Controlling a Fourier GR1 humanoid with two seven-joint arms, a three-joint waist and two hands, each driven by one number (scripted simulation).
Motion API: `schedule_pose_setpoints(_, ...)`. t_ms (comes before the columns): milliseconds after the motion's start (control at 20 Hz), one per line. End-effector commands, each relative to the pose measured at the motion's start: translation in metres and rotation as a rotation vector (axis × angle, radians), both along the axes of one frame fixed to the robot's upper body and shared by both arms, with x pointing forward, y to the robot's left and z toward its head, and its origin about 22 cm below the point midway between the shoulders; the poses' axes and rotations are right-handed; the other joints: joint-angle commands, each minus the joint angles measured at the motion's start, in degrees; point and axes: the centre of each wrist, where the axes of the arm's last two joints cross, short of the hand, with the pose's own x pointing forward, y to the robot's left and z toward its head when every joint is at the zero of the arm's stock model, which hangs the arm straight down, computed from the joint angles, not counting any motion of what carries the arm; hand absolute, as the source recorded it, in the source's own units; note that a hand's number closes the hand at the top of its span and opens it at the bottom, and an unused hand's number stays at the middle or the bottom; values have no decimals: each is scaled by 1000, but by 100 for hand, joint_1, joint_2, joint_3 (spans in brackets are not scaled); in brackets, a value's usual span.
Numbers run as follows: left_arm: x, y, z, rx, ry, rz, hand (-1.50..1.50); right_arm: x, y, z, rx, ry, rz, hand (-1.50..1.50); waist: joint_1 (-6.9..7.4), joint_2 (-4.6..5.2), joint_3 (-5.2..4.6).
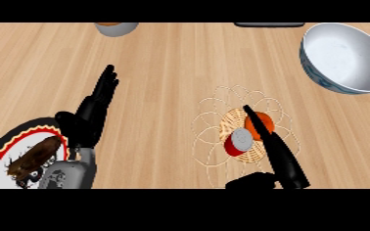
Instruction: Pick the can from the placemat and place it in the bowl
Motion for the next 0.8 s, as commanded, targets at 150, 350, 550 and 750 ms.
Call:
schedule_pose_setpoints(150, -6, 3, -15, 1, 16, 16, 0, 10, 8, -18, -101, 13, 19, -150, -5, 3, 2)
schedule_pose_setpoints(350, 2, 3, -2, 0, -19, -1, 0, 7, 18, -37, -49, 37, 57, -150, -8, 4, 2)
schedule_pose_setpoints(550, 4, 3, 9, -15, -1, 15, 0, 16, 16, -30, -190, -39, 233, 150, 12, 4, 3)
schedule_pose_setpoints(750, 5, -4, 8, 2, 12, -11, 0, 15, 21, -41, -198, -52, 272, 150, 4, 4, 3)
